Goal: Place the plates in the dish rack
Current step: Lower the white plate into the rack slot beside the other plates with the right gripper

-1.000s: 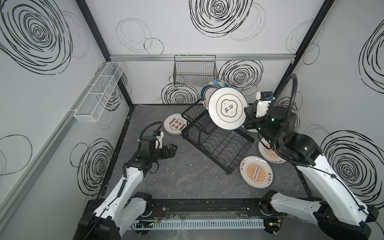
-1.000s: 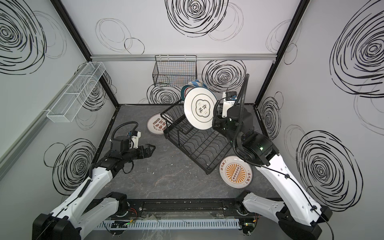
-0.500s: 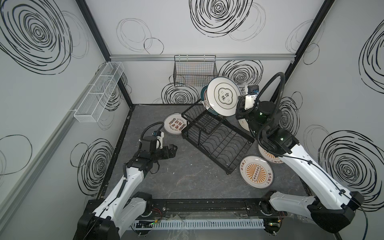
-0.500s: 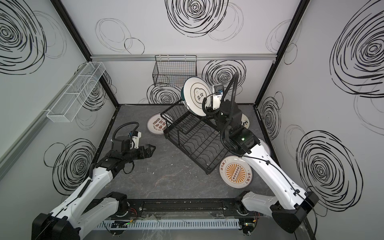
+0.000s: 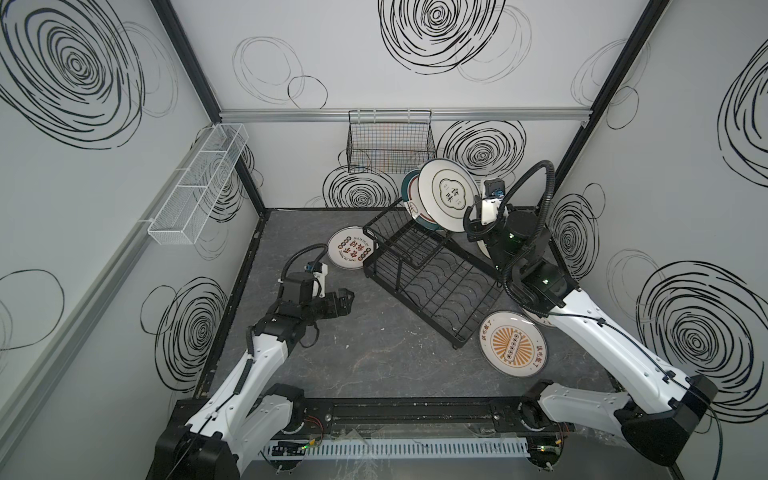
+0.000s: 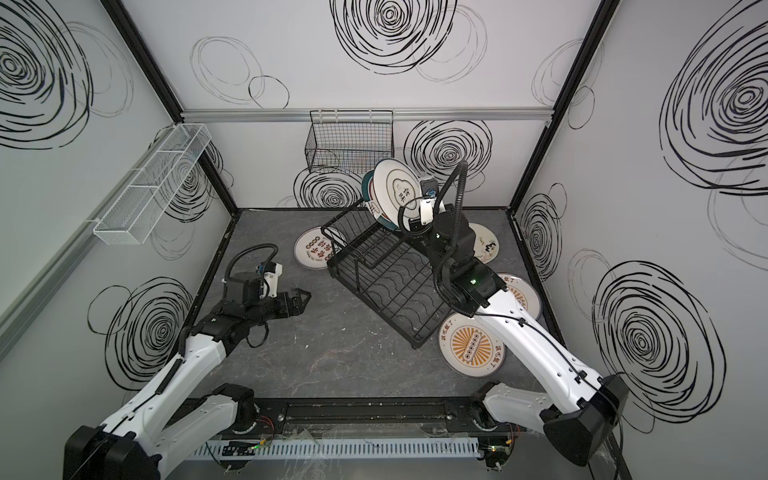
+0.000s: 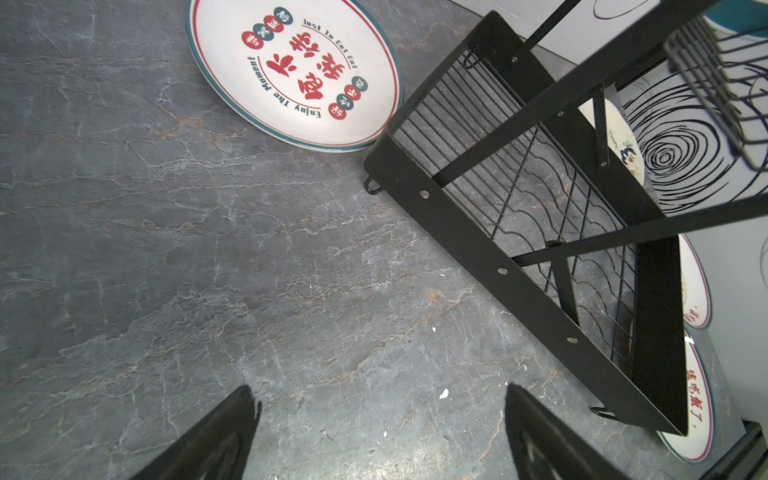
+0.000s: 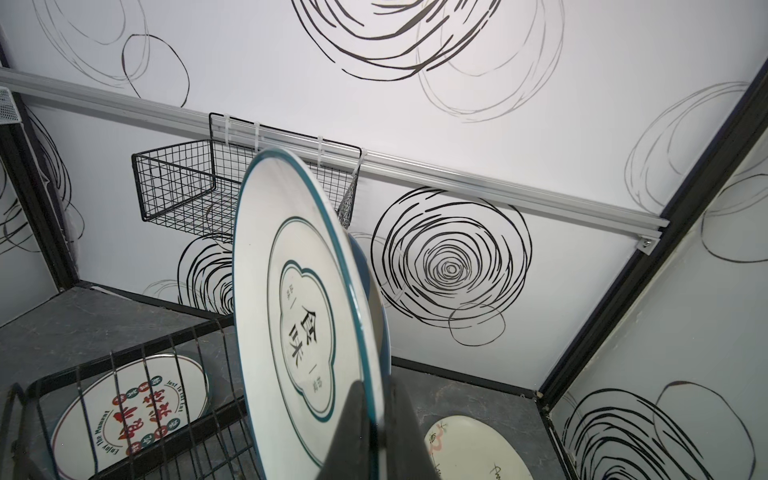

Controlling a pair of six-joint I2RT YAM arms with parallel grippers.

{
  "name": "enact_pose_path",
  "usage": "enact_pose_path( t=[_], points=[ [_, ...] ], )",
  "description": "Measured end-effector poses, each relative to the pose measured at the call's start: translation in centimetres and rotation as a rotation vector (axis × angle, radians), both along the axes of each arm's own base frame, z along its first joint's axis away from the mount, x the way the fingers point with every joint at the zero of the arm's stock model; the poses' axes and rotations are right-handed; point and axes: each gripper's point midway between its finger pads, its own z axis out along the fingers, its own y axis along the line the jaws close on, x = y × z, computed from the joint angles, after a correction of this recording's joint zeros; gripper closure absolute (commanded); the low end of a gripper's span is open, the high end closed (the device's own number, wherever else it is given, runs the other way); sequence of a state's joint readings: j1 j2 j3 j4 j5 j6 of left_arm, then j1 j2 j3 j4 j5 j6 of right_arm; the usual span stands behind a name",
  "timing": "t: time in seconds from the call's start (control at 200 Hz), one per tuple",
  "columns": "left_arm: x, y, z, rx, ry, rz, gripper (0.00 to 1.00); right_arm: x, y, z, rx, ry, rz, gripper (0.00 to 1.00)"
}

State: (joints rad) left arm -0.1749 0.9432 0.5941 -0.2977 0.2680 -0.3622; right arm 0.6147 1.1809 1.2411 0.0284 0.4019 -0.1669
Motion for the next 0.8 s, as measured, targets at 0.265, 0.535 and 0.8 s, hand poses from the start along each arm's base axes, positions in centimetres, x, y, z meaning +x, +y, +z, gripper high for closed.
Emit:
enact_pose_path(
  t=[0.265,0.535,0.8],
  points=[
    [0.0,0.0,0.0,0.001,0.001,0.000,0.04,0.8,0.4,-1.0,-0.038,-0.003,-0.011,1.00],
    [0.0,0.0,-0.3,0.002,0.010,0.000,0.04,1.5,0.8,-2.1,-0.069,0.005,-0.014,1.00],
    [0.0,0.0,-0.3,0.002,0.010,0.000,0.04,1.8,0.9,-2.3,-0.078,-0.010,-0.016,1.00]
  ],
)
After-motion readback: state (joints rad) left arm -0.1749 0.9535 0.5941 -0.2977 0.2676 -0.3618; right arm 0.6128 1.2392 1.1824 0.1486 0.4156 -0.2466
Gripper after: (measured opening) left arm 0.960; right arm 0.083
